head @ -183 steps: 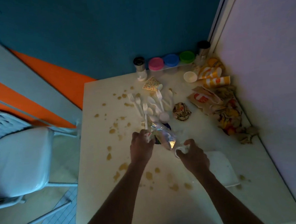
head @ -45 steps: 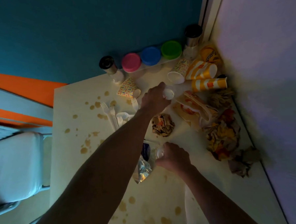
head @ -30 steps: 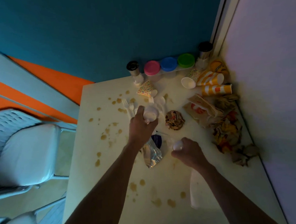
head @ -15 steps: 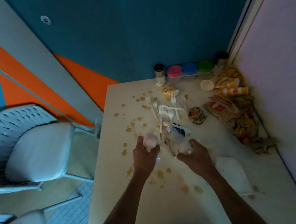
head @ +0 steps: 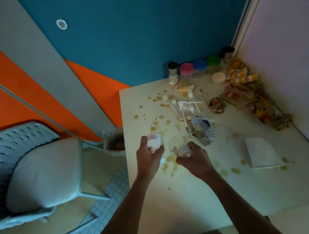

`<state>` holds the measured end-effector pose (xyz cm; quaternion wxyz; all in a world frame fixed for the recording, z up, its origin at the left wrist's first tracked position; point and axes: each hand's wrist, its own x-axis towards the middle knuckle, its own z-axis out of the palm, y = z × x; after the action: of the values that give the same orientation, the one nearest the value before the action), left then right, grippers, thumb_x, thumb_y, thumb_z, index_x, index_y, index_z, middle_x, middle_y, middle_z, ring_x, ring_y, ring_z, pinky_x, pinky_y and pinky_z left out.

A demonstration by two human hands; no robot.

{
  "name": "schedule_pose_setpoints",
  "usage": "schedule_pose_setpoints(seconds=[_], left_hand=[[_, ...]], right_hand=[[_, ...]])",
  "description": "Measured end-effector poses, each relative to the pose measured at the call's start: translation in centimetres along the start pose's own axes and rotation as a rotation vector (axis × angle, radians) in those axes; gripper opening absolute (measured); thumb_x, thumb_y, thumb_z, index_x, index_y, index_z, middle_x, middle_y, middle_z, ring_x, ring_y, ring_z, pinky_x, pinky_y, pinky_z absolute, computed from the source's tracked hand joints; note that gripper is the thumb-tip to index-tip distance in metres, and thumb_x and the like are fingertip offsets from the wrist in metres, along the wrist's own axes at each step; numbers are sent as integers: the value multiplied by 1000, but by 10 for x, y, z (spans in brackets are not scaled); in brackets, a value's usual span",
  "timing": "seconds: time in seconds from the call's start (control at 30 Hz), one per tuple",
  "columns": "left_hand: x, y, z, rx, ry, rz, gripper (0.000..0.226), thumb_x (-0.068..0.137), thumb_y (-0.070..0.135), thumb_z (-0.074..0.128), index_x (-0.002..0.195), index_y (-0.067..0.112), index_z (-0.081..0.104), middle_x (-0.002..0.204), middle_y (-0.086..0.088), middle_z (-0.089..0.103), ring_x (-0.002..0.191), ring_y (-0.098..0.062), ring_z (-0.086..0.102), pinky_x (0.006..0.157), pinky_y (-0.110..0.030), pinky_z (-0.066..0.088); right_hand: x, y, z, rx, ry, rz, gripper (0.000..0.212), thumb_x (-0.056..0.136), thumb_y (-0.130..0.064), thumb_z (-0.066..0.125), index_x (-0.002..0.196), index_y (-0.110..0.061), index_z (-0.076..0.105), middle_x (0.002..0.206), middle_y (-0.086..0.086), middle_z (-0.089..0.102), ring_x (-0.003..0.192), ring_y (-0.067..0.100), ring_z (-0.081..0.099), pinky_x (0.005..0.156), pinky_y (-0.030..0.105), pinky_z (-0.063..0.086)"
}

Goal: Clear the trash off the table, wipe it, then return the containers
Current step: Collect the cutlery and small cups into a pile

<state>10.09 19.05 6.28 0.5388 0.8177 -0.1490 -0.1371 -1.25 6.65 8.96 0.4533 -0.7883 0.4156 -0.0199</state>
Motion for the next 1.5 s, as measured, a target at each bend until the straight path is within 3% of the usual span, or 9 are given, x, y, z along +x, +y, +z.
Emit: schedule_pose_setpoints(seconds=[0.23, 0.37, 0.57, 0.7, 0.87, 1.1, 1.23, 1.4, 1.5], left_hand=[[-37, -26, -52, -14, 119, -78, 33, 78, 9, 80, 100, 21, 59, 81, 5, 66, 66, 3, 61, 56, -13, 46], [-59, -42, -86, 19, 155, -125, 34, 78, 11, 80, 103, 24, 60, 82, 6, 67, 66, 2, 62, 58, -18, 50], [-77, -69, -148, 105, 192, -146, 34, 78, 16, 81, 103, 20, 58, 83, 3, 67, 71, -12, 65, 61, -31, 54], [-70, -89, -181, 98, 201, -169, 36, 73, 28, 77, 103, 22, 58, 84, 1, 67, 74, -20, 67, 65, -37, 57], [-32, -124, -227, 113, 176, -185, 37, 68, 34, 73, 100, 22, 58, 81, 0, 67, 72, -23, 66, 66, -46, 57], [46, -171, -291, 174, 28, -238, 38, 72, 34, 77, 104, 28, 59, 84, 1, 70, 74, -20, 69, 66, -44, 60], [87, -186, -311, 208, -43, -248, 37, 75, 32, 77, 106, 28, 57, 86, 2, 69, 75, -20, 69, 67, -44, 60], [133, -200, -313, 252, -102, -281, 36, 74, 34, 77, 102, 30, 54, 84, 5, 68, 75, -19, 68, 68, -45, 59], [161, -208, -308, 264, -119, -310, 34, 76, 29, 78, 99, 28, 54, 80, 5, 67, 72, -19, 67, 65, -46, 59]], right_hand=[[-41, -10, 32, -4, -58, -32, 39, 67, -28, 77, 96, -13, 56, 83, -2, 60, 70, 16, 54, 53, 22, 35], [-62, -17, 58, 62, -109, -43, 39, 66, -28, 78, 94, -11, 56, 87, 1, 63, 78, 23, 60, 62, 28, 44], [-91, -45, 110, 54, -216, -84, 41, 69, -28, 78, 99, -13, 56, 90, -1, 62, 77, 16, 58, 55, 23, 38], [-95, -65, 147, 58, -242, -88, 37, 68, -29, 80, 91, -17, 54, 84, -6, 60, 71, 5, 55, 53, 22, 37], [-78, -102, 203, 53, -248, -60, 40, 67, -27, 79, 97, -14, 56, 90, -2, 63, 79, 17, 60, 56, 24, 40], [-37, -151, 285, 54, -173, 67, 36, 69, -26, 80, 92, -19, 54, 78, -6, 56, 62, 4, 50, 47, 19, 34], [-13, -165, 320, 101, -142, 164, 42, 66, -25, 83, 98, -14, 58, 88, 2, 61, 73, 18, 58, 58, 26, 44], [24, -171, 349, 143, -147, 228, 42, 69, -22, 80, 103, -12, 57, 92, 5, 61, 74, 18, 58, 59, 28, 47], [52, -174, 362, 153, -150, 263, 45, 69, -25, 79, 106, -13, 56, 94, 6, 61, 83, 25, 62, 69, 39, 54]])
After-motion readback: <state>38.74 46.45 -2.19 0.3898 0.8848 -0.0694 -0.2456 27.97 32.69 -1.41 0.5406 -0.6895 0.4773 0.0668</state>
